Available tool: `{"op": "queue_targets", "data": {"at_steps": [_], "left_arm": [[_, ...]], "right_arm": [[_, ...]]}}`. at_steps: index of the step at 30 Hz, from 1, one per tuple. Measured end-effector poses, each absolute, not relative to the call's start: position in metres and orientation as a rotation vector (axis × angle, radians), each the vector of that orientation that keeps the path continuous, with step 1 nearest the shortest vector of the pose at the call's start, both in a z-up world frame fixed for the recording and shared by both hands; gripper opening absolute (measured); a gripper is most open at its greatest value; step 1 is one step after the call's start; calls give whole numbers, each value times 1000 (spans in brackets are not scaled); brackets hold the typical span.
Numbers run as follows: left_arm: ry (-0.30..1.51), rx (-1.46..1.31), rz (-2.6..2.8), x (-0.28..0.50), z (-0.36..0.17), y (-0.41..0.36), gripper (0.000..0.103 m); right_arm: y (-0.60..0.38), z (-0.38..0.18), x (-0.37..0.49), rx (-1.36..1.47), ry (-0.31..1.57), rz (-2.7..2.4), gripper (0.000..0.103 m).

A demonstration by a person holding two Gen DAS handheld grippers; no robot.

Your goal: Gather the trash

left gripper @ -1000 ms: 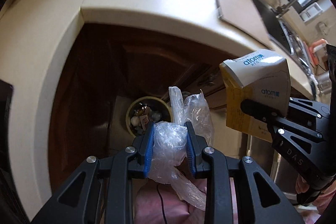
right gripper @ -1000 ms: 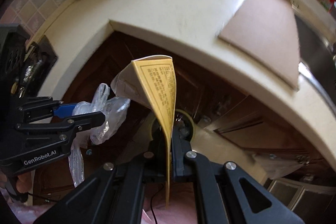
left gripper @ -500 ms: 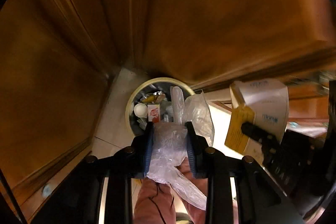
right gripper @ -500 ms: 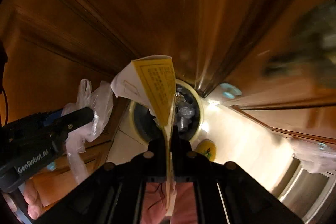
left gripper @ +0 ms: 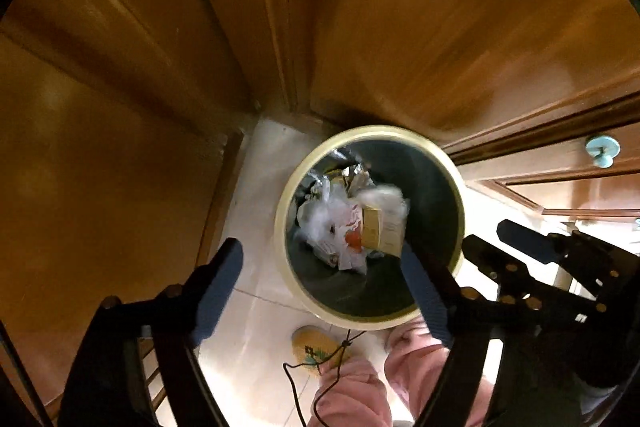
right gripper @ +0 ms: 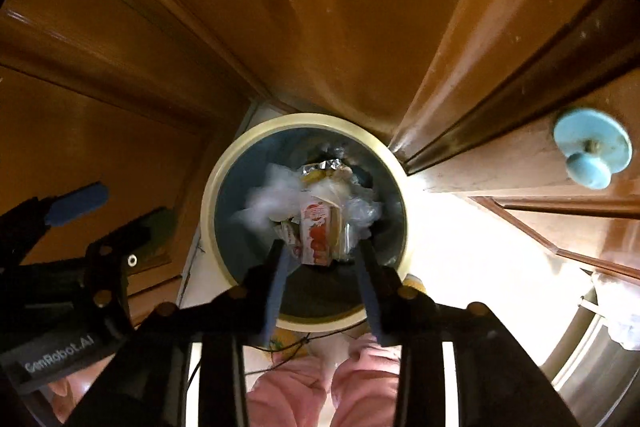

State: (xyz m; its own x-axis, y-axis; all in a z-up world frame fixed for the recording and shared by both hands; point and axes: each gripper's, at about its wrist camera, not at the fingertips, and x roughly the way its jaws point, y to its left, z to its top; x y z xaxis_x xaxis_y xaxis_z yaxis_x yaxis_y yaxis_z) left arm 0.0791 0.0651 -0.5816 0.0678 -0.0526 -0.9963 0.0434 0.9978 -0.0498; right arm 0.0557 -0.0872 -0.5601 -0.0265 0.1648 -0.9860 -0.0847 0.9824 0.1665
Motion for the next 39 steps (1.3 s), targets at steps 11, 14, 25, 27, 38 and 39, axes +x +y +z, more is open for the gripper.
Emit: {"op": "queue_targets", "data": {"at_steps": [11, 14, 25, 27, 38, 39], "left_arm": [[1507, 19, -87, 85, -569, 74, 86], [1505, 28, -97, 85, -552, 75, 87], [1595, 83, -90, 80, -495, 68, 92], [1610, 88, -93, 76, -483, 67, 92], [1556, 143, -104, 57, -359, 66, 92], [1536, 144, -105, 56, -343, 66, 92]], "right_arm": [[-97, -522, 57, 67, 1561, 161, 37], [-99, -510, 57, 76, 1553, 150, 37], [-106, -452, 46, 61, 1570, 109, 37], [-108, -436, 43, 51, 1577, 104, 37], [-112, -329, 34, 25, 1525, 122, 37], [-111, -312, 34, 21, 1512, 127, 37]]}}
